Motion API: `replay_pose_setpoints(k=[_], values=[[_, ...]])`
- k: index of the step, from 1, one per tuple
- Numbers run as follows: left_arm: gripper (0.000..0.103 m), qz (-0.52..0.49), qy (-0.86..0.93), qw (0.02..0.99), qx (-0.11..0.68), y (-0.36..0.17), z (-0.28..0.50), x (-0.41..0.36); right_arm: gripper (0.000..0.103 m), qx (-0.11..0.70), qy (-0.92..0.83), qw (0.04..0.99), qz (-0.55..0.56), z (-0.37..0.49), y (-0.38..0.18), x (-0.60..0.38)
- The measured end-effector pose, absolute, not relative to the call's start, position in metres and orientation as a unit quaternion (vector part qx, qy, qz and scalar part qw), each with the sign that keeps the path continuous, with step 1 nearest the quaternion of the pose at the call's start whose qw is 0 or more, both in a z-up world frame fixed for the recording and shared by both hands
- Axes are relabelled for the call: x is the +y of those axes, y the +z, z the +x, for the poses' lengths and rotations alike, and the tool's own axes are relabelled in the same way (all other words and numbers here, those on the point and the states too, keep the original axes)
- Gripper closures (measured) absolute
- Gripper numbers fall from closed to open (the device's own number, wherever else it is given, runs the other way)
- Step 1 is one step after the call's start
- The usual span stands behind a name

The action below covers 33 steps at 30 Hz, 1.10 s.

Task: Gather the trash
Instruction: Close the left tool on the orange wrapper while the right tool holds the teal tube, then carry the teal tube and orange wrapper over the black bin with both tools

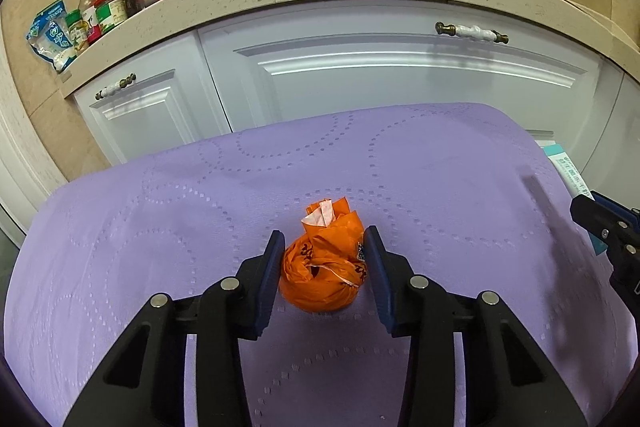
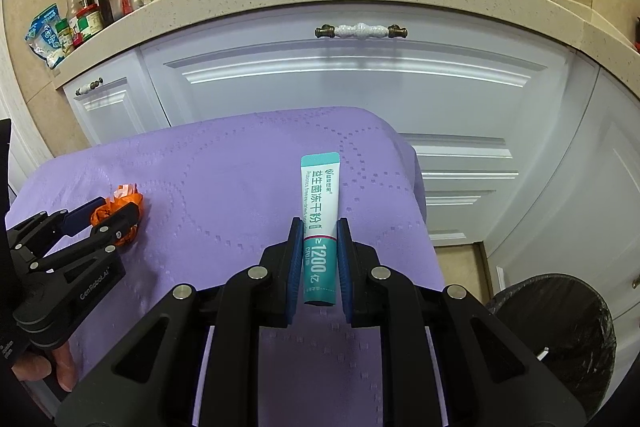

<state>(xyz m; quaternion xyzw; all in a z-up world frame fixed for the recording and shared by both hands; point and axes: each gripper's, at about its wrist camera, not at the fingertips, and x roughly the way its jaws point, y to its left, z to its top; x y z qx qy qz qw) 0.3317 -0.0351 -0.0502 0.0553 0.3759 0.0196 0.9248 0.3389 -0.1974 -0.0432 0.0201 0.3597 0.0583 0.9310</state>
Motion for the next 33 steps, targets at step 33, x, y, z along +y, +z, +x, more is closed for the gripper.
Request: replay_pose_setpoints(k=[33], values=[[0.063, 0.033, 0.027, 0.935, 0.352, -0.035, 0.205, -0.015, 0.087, 0.355, 0.091, 0.930, 0.032, 0.215, -0.038, -0.173]])
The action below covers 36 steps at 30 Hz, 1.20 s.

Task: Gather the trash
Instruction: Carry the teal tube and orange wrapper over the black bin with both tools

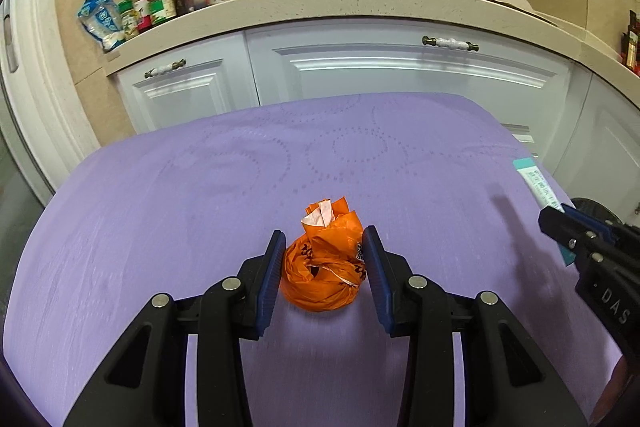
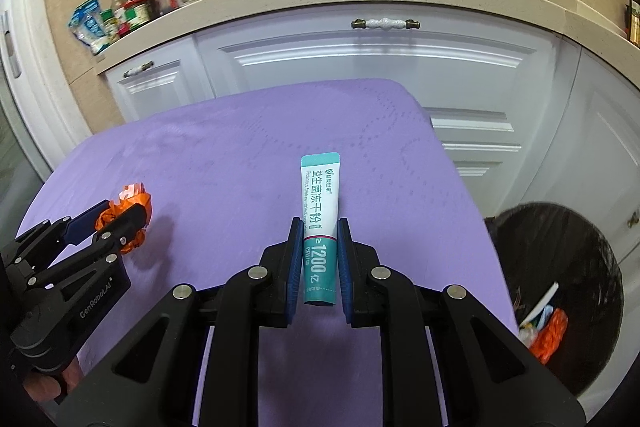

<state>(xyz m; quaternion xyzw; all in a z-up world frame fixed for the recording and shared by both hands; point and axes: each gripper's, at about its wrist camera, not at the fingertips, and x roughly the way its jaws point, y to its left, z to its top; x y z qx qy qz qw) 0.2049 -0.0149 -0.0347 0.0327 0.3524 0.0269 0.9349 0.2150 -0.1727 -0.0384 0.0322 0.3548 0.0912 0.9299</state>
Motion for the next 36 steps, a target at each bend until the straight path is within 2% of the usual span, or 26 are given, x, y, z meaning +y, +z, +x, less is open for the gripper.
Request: replay_pose_setpoints(k=[21, 36], values=[[0.063, 0.028, 0.032, 0.934, 0.356, -0.043, 0.114, -0.018, 0.087, 0.339, 0.085, 0.936, 0.036, 0.122, -0.040, -0.196], [0.063, 0.057, -0.035, 0.938, 0.339, -0.036, 0.110, -0.102, 0.087, 0.326, 0.010, 0.943, 0.071, 0.101, -0.044, -0.293]])
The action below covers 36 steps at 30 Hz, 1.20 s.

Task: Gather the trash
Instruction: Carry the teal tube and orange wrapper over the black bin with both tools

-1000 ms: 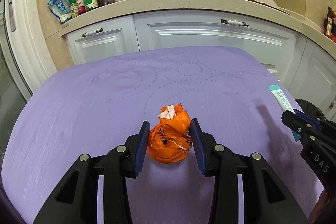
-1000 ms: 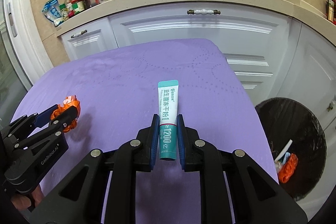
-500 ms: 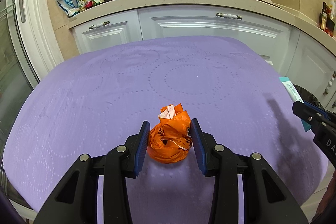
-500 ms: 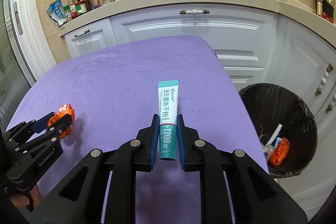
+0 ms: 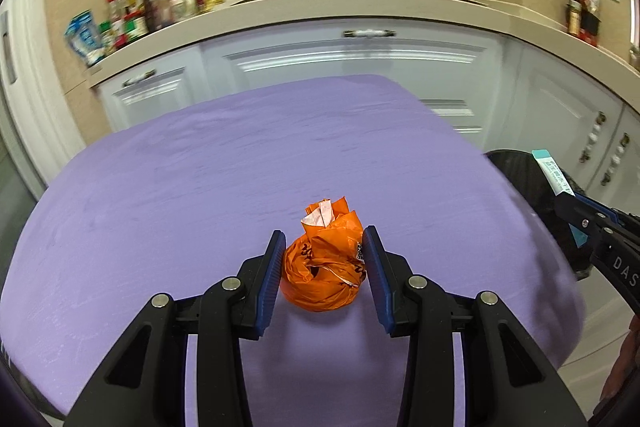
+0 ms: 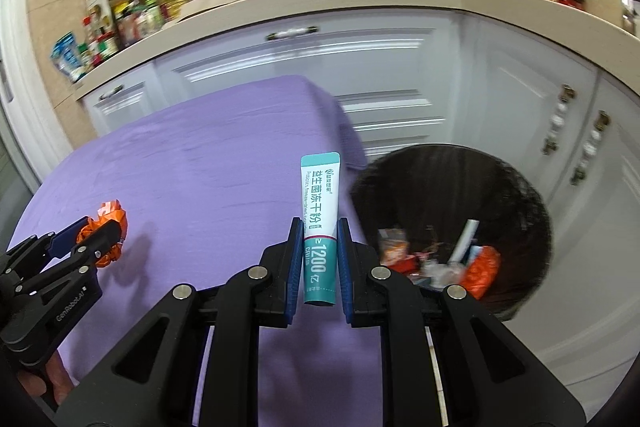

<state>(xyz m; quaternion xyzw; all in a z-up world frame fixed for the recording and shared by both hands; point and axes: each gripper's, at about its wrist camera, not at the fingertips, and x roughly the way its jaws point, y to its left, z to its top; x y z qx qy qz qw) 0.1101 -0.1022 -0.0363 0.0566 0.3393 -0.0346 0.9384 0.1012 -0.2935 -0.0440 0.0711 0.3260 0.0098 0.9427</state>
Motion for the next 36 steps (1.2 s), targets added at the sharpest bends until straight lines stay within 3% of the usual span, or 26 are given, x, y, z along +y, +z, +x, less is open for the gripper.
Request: replay_pose_setpoints(k=[16, 36], values=[[0.063, 0.097, -0.128, 0.938, 0.308, -0.025, 0.123, -0.217, 0.087, 0.305, -0.084, 0.945, 0.088, 0.095, -0.043, -0.392], [0.062, 0.114, -0.158, 0.937, 0.292, -0.034, 0.156, -0.289, 0.086, 0.294, -0.112, 0.945, 0.089, 0.125, -0.050, -0.436]])
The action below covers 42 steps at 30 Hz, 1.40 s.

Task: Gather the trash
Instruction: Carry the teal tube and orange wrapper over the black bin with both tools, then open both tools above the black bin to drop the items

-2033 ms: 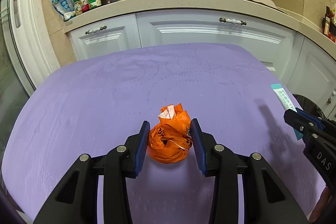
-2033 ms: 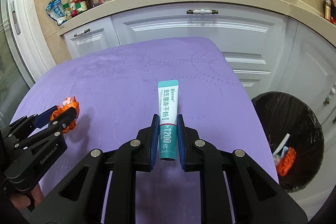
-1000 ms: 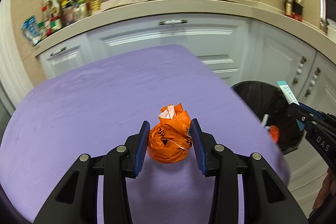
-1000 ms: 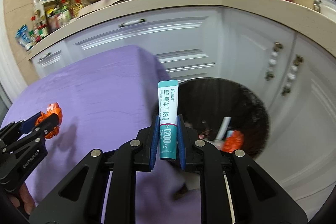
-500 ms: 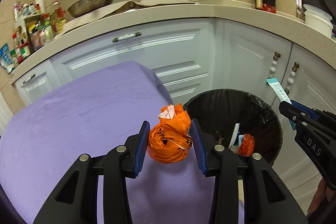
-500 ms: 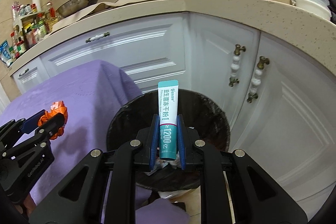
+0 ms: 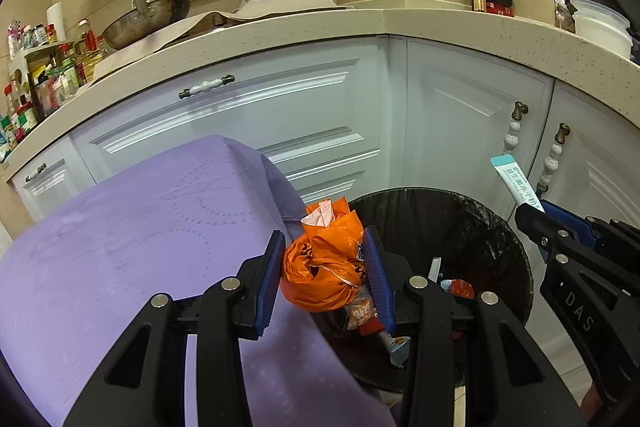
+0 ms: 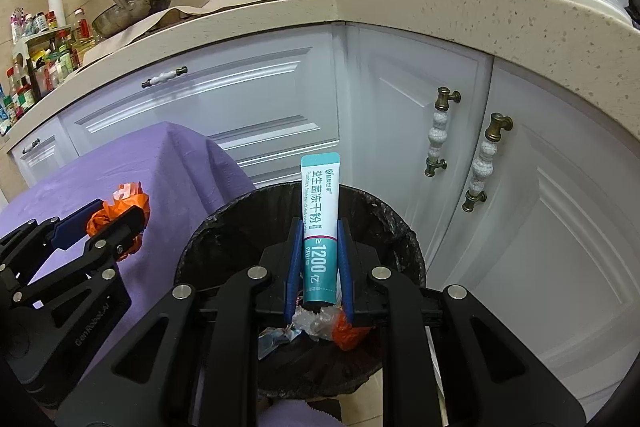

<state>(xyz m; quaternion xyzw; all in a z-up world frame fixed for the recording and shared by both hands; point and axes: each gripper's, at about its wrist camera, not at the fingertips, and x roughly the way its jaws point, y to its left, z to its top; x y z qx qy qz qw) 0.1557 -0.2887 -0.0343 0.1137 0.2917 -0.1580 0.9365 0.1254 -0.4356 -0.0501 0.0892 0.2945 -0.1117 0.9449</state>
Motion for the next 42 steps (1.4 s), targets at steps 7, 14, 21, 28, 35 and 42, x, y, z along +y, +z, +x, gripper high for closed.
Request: replay_pose_setpoints(k=[7, 14, 21, 28, 35, 42], values=[[0.062, 0.113, -0.159, 0.934, 0.299, -0.039, 0.169, -0.300, 0.086, 0.295, -0.113, 0.944, 0.094, 0.139, -0.055, -0.441], [0.059, 0.107, -0.159, 0.930, 0.313, -0.042, 0.179, -0.305, 0.068, 0.289, -0.124, 0.945, 0.095, 0.147, -0.058, -0.441], [0.042, 0.107, -0.160, 0.930, 0.313, -0.042, 0.178, -0.305, 0.063, 0.285, -0.129, 0.945, 0.098, 0.147, -0.059, -0.442], [0.034, 0.108, -0.161, 0.932, 0.308, -0.040, 0.175, -0.303, 0.058, 0.281, -0.139, 0.945, 0.098, 0.136, -0.055, -0.442], [0.030, 0.108, -0.166, 0.934, 0.297, -0.034, 0.162, -0.294, 0.046, 0.271, -0.153, 0.946, 0.091, 0.117, -0.045, -0.435], [0.026, 0.102, -0.166, 0.938, 0.287, -0.024, 0.141, -0.271, 0.040, 0.269, -0.163, 0.945, 0.094, 0.090, -0.041, -0.424]])
